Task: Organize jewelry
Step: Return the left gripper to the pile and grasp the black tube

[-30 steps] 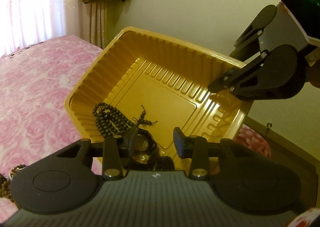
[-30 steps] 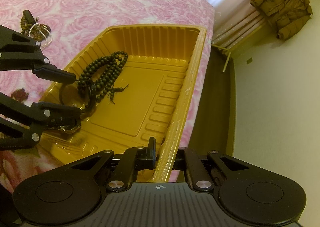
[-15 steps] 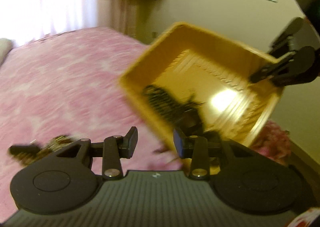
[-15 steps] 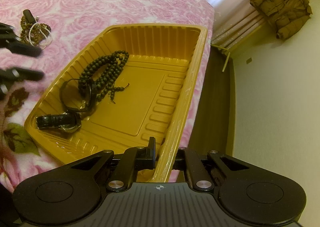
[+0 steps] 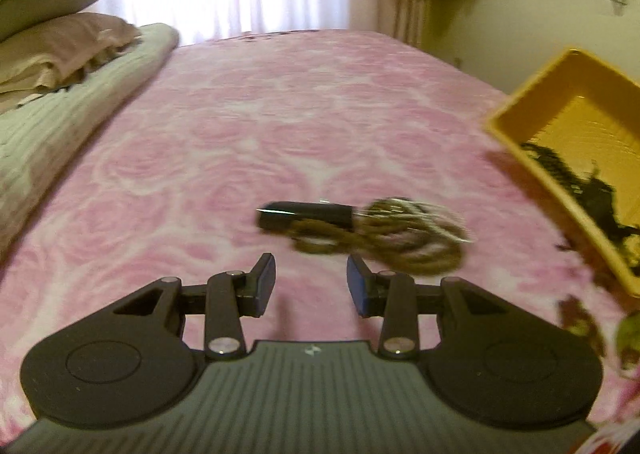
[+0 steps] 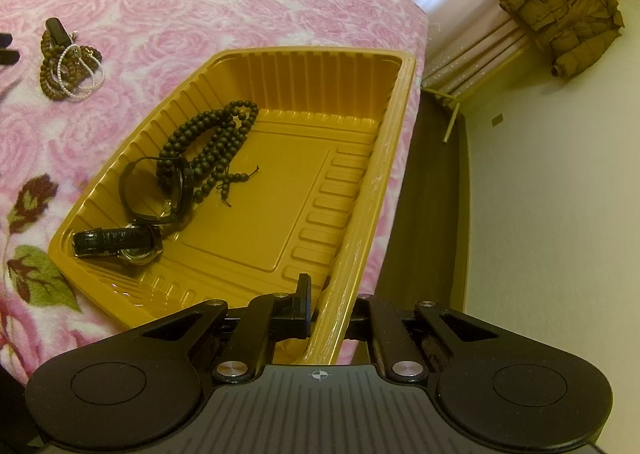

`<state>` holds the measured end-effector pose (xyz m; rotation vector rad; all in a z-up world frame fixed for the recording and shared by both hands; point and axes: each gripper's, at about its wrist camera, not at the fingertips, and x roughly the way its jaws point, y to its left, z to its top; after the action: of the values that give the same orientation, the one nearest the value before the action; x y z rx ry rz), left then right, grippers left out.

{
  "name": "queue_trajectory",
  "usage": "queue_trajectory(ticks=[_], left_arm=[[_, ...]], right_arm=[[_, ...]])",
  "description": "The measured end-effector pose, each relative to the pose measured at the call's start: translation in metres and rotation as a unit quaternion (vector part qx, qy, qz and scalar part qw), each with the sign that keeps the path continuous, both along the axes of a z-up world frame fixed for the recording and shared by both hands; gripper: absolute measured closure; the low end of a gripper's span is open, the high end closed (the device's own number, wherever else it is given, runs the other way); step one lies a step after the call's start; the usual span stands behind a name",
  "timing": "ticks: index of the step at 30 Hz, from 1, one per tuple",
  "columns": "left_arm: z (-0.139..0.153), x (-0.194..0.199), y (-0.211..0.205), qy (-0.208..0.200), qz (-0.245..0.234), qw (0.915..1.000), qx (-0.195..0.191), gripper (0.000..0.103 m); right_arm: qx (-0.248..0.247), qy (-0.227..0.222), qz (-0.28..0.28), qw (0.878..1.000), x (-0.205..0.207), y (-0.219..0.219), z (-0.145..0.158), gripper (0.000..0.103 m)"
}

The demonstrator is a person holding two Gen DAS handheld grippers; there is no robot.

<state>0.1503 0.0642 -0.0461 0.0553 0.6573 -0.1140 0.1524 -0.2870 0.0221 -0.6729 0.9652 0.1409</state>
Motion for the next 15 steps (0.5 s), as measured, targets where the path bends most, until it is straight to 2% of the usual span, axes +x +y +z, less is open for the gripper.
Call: queue_trajectory(ticks=[2, 4, 6, 7, 13, 15], left_arm=[[0.001, 0.007, 0.009, 0.001, 0.009, 0.9999, -0.006, 0.066], [0.002, 0.014, 0.014, 0.000, 0.014, 0.9996, -0.024, 0.059], [0.004, 0.022, 0.017, -0.004, 0.011, 0.9990, -0.044, 0.042], [0.004, 0.027, 0.017, -0.003, 0.008, 0.9987, -0.049, 0.038], [-0.004, 0.052, 0.007, 0.004, -0.008, 0.9994, -0.035, 0.037], [-0.007, 0.057, 0.004, 0.007, -0.018, 0.9992, -0.034, 0.033]], right_arm=[[0.000, 0.000, 0.001, 1.000, 0.000, 0.000, 0.000, 0.095], [0.000, 0.000, 0.000, 1.000, 0.000, 0.000, -0.001, 0.095], [0.000, 0.000, -0.001, 1.000, 0.000, 0.000, -0.001, 0.095], [0.001, 0.000, -0.001, 1.000, 0.000, 0.000, -0.001, 0.095], [0.001, 0.001, -0.001, 1.000, 0.000, -0.001, -0.001, 0.095], [0.000, 0.000, -0.001, 1.000, 0.000, 0.000, -0.001, 0.095]])
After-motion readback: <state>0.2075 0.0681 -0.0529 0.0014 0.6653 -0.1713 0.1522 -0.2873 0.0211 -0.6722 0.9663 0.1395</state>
